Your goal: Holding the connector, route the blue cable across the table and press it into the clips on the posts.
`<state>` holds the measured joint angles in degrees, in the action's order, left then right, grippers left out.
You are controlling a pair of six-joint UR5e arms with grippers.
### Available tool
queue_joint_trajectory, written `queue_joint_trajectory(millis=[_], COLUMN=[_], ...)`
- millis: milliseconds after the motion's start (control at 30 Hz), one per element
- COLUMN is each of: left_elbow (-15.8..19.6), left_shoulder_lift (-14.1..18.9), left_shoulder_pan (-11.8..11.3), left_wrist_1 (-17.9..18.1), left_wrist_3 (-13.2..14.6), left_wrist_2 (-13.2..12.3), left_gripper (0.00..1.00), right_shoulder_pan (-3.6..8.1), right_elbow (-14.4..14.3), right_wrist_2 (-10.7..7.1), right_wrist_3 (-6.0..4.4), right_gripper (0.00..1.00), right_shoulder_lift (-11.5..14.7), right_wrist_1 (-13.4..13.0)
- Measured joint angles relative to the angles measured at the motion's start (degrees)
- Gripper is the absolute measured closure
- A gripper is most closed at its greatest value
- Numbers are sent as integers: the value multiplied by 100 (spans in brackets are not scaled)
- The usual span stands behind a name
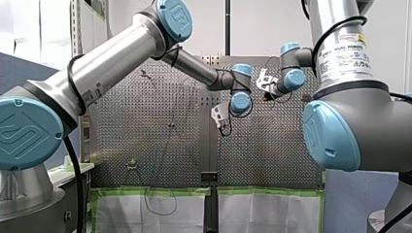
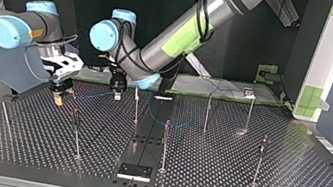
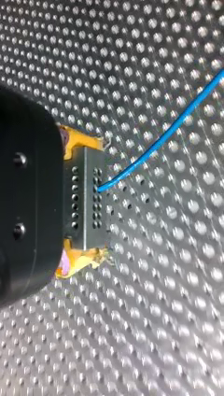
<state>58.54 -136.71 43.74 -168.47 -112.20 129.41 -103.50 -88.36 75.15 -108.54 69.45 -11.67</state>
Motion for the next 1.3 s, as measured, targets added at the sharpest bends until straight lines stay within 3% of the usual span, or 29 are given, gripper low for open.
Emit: queue_joint_trajectory(millis=[433,667,900,1167,1300], left_elbow=[600,339,119,143,138], left_shoulder_lift=[651,1016,1073,1042,1043], left_shoulder_pan=[136,164,99,-80,-214], left_wrist_1=[196,178,91,-52,27], left_wrist_3=[209,313,321,322,322], left_wrist_2=[-35,-303,-481,-689,-855], left_gripper=[98,98,98,98,98], right_shoulder_pan=[67,78,94,179,217], right_elbow=[99,196,414,573,609], right_wrist_2=[-160,-325,-501,-680,-767], right_wrist_3=[-18,-16,-46,-247,-284], right_gripper=[100,100,100,100,100], right_shoulder_lift=[498,538,547,546,541], right_wrist_1=[295,425,566,617,622])
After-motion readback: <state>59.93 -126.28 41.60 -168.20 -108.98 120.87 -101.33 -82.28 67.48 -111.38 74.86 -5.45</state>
